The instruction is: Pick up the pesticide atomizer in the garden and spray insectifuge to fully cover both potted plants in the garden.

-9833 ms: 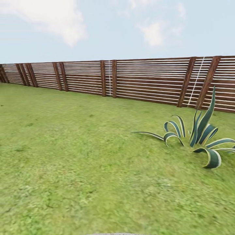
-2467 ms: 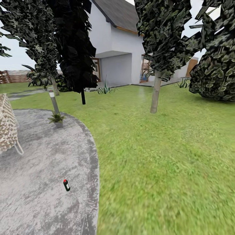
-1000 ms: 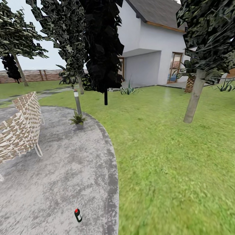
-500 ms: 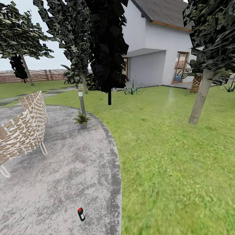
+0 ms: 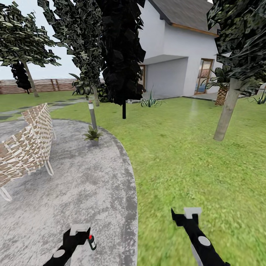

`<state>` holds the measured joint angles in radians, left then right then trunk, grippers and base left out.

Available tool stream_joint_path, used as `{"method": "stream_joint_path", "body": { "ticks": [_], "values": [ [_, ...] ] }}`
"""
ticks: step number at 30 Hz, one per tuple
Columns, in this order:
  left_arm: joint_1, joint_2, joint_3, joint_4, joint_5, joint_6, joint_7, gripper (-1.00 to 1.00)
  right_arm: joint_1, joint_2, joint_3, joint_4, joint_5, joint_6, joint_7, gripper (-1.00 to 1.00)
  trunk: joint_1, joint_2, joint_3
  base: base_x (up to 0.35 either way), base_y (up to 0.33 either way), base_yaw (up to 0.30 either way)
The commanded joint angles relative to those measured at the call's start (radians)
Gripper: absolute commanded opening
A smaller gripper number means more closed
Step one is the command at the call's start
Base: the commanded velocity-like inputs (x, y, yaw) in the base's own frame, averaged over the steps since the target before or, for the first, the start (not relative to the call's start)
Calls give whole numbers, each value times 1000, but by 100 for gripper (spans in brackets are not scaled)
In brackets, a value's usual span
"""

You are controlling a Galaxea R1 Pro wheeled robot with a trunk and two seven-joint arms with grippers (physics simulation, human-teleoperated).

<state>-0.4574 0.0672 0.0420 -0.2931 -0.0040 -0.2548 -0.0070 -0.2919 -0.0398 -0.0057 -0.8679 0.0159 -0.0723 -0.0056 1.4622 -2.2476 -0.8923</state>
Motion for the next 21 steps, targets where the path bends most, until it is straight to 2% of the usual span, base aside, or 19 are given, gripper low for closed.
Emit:
{"method": "stream_joint_path", "body": {
  "ticks": [1,7,11,18,21],
  "values": [
    [0,1,3,0,-1,1,-1,100,-13,0,-1,-3,1,27,-1,100,0,0,-1,0,0,0],
    [4,19,1,-4,-2,7,-1,100,-32,0,-1,-6,1,72,2,100,0,0,-1,20,0,0],
    [3,31,1,-4,-1,6,-3,100,-33,-9,-2,-8,1,75,2,100,0,0,-1,224,37,0],
    [3,32,1,-2,-1,5,-3,100,-33,-16,-1,-30,1,75,1,100,0,0,-1,69,11,0],
    [3,32,3,-1,0,4,-2,100,-33,-16,0,-35,1,76,1,100,0,0,-1,210,0,-77]
  ]
}}
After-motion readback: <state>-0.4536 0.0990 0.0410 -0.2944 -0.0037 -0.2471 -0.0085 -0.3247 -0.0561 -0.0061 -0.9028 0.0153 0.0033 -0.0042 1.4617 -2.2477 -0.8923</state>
